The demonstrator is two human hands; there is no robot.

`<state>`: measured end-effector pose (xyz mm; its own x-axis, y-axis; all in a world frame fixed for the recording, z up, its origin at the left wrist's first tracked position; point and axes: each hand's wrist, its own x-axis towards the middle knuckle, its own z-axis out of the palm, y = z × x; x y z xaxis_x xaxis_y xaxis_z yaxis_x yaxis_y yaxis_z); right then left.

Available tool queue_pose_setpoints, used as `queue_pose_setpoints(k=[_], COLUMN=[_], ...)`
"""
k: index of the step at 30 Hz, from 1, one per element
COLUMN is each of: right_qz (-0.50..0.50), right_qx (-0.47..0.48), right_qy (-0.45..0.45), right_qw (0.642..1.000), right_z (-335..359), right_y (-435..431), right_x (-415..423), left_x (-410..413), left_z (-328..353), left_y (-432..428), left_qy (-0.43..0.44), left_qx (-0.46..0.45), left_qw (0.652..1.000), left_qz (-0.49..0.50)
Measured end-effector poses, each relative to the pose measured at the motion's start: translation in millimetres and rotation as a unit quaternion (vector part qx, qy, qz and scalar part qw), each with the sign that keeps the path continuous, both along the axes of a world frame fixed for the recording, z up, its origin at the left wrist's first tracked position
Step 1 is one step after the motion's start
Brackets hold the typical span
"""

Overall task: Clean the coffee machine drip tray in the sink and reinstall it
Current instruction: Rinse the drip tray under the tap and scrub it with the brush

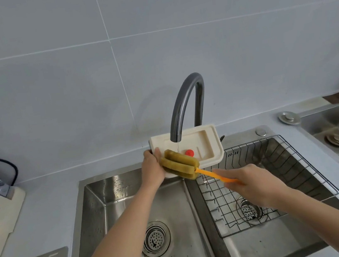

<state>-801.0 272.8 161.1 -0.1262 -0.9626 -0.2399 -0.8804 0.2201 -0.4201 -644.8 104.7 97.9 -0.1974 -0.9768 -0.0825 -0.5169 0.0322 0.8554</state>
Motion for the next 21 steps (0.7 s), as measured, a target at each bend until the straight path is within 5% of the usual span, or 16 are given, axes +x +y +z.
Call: queue_pose_setpoints(k=[10,21], right_qz=[0.032,0.015], right_qx=[0.002,0.019], right_qy=[0.152,0.188], right_qw=[0.988,0.982], right_z=[-1,-1], right_y=[0,-3], right_x=[-8,-27], left_x=[-10,29], left_z=[7,-6], left_y=[-6,-19], left_qy=[0.017,-0.009], left_qx=[-0.014,-0.046], left_qw=[0.999,0.998], left_qz=[0.038,0.036])
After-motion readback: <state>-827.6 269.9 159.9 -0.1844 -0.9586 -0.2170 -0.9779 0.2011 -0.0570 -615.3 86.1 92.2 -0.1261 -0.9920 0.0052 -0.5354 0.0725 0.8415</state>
